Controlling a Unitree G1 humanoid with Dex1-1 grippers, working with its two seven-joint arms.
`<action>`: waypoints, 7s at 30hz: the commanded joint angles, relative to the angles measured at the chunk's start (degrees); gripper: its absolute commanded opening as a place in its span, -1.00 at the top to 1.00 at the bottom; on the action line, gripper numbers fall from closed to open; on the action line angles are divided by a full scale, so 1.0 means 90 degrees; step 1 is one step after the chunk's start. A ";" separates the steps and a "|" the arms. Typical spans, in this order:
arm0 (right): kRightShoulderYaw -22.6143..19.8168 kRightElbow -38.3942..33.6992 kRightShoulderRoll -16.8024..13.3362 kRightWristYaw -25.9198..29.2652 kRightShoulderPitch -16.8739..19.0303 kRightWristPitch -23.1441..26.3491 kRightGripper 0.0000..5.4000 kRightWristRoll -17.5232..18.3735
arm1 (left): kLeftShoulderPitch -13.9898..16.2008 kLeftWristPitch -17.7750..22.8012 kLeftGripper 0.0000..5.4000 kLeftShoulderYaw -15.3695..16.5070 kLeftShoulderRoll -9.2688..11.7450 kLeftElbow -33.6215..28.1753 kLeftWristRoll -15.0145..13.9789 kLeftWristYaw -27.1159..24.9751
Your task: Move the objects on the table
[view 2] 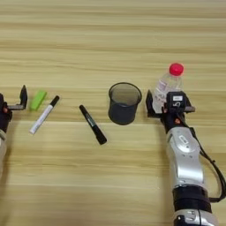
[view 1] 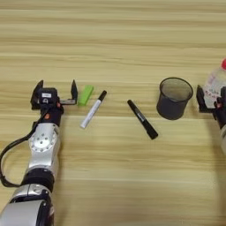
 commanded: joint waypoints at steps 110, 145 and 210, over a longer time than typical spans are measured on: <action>0.1527 0.0359 -0.0091 0.1804 -0.0298 0.0070 -0.99 0.0024 | 0.0032 0.0890 -1.00 -0.0294 0.0139 0.0020 0.0182 -0.0024; 0.0296 -0.2758 -0.0749 0.1308 0.2726 0.1390 -0.75 0.0338 | 0.0053 0.0914 -1.00 -0.0290 0.0102 -0.0067 0.0182 0.0031; -0.0666 -0.2070 -0.0804 0.0202 0.2183 0.0758 -0.99 0.0598 | -0.0024 0.0869 -1.00 -0.0204 0.0174 0.0088 0.0146 -0.0053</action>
